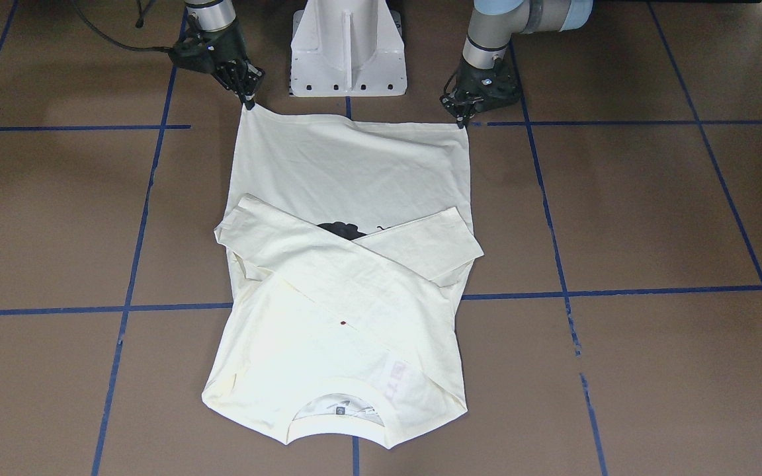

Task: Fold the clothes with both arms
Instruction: 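Lift the hem with both grippers and fold it toward the collar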

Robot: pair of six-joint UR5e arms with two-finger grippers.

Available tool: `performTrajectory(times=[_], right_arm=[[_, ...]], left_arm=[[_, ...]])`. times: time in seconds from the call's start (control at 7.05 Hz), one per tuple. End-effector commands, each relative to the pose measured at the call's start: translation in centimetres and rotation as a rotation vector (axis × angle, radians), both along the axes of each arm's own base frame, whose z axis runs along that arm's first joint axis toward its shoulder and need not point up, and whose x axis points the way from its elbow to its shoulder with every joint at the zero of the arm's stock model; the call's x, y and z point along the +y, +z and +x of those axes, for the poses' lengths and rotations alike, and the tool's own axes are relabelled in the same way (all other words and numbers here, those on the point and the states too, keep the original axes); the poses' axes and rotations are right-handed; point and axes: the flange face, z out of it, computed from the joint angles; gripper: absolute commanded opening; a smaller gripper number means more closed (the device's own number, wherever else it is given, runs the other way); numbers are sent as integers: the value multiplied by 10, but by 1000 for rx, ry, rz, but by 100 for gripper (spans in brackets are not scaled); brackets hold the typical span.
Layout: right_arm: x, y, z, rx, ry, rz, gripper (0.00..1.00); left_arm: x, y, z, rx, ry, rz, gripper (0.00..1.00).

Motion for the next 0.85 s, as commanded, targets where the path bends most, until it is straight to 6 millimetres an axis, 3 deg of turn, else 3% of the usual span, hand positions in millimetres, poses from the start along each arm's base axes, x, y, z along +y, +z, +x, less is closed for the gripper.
performTrajectory(times=[0.0,0.28,0.43,0.57,0.71], right_arm=[[8,1,13,0,-19,0,0],[24,-4,37,-11,-55,0,0],[23,-14,41,-33,-48,4,0],[-5,-24,52,-56,10,7,0],[-25,-38,52,-84,53,9,0]], left_arm=[[28,-36,-23,11,81,-41,0],[46,-50,-30,42,112,-94,0],[45,-62,-41,70,110,-89,0],[41,-81,-51,113,106,-79,0],[4,-83,-65,121,31,-65,0]])
